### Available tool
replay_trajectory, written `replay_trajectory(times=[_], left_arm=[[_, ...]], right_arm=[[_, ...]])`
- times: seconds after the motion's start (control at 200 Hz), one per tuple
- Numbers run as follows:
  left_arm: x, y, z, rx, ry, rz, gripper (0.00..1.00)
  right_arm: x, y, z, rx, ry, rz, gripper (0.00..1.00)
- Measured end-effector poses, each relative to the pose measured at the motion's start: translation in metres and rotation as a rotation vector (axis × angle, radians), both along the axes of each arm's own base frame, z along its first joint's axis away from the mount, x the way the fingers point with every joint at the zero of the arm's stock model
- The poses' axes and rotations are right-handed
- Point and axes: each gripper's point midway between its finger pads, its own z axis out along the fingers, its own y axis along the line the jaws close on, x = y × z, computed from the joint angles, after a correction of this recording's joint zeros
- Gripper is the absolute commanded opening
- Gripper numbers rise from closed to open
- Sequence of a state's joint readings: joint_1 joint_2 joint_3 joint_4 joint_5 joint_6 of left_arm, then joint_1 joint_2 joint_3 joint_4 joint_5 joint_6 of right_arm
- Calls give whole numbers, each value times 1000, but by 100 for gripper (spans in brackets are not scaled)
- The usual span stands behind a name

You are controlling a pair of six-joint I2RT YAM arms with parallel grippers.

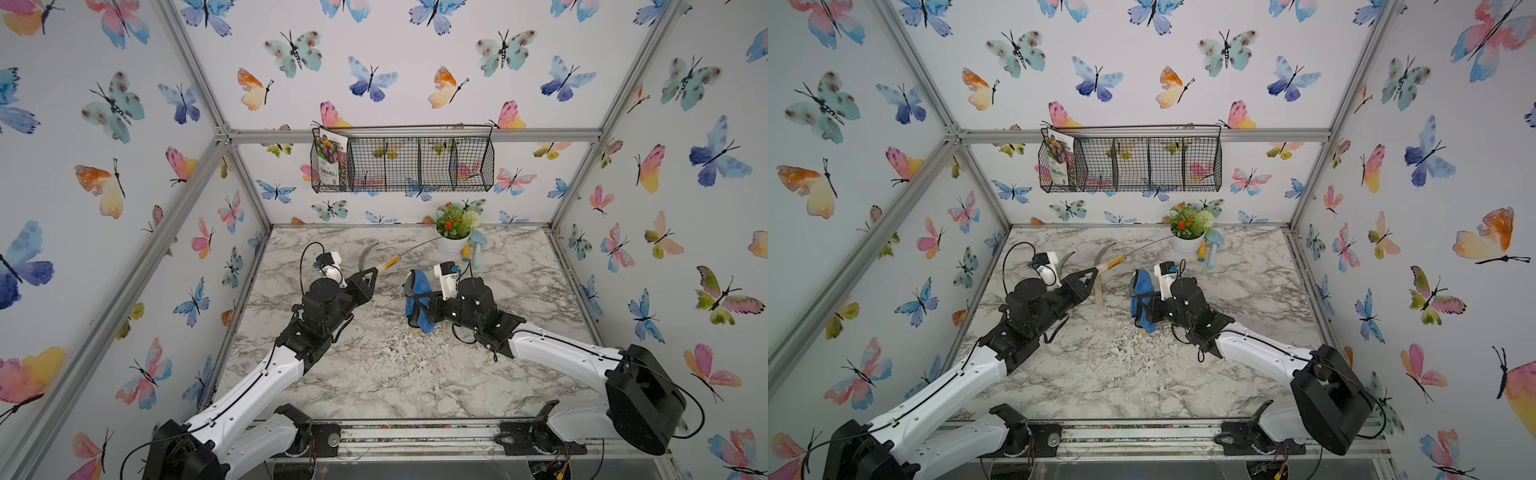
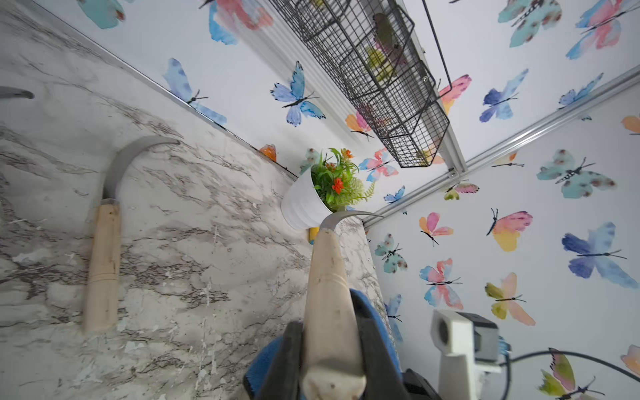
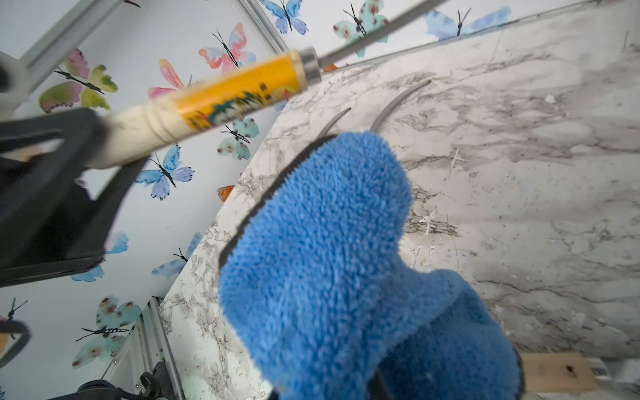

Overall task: Wipe small sickles with rags
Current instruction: Adjust the small sickle.

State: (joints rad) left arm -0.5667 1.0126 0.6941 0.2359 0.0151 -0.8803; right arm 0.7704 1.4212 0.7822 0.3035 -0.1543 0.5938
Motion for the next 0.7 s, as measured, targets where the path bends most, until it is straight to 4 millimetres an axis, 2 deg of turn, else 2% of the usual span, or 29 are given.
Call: replay_trajectory(times=[0.065,0.14,0.31,0.42,0.696], left_arm=[[-6,-10,-2,0,4,-38,0],[-13,-21,-6,4,12,-76,0],[-37,-46,-25,18,25,-160,0],[-49,-56,-36,26,25,-189,0],[-50,-71,-68,60,57,-205,0]], right_arm=[[5,5,-8,-9,16,-1,2],[11,10,-7,-4,19,-6,2],[28,21,25,41,-34,-28,2],[33,26,34,52,-48,-31,2],[36,25,12,-8,-1,-38,2]])
